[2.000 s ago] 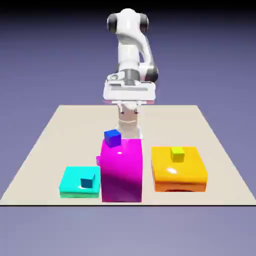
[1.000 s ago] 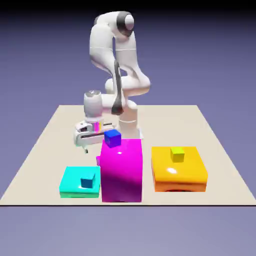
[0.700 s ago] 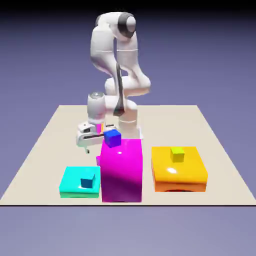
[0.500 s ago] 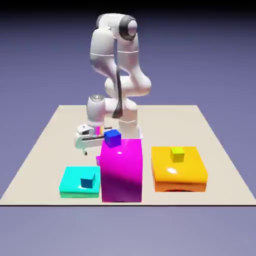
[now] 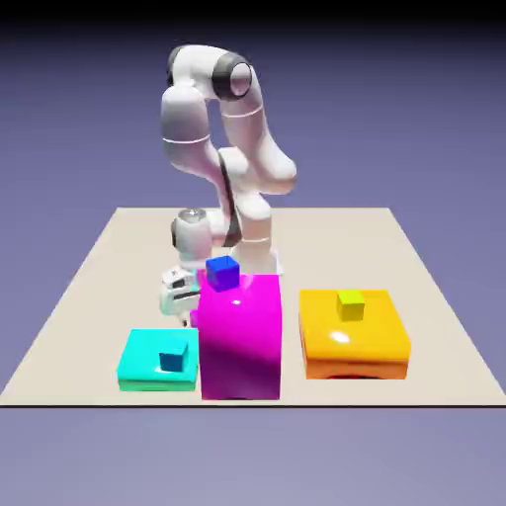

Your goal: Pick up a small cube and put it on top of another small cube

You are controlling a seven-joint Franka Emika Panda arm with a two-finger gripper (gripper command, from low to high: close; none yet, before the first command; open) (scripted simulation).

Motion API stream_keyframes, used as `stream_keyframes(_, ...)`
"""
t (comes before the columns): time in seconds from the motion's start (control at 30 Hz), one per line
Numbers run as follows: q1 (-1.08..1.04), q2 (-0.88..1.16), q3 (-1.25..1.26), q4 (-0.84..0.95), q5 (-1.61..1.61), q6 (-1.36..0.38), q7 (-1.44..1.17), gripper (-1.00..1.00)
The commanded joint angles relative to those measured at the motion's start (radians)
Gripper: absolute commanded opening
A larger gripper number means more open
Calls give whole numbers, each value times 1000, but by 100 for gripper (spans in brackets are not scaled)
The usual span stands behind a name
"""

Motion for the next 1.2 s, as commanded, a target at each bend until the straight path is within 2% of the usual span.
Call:
stream_keyframes(0.0,36,-19,-35,-5,14,-13,-13,-100)
stream_keyframes(0.83,942,-486,-915,-132,363,-333,-343,-100)
stream_keyframes(0.9,967,-499,-939,-136,373,-342,-352,-100)
stream_keyframes(1.17,919,-600,-832,154,521,-645,-458,-100)
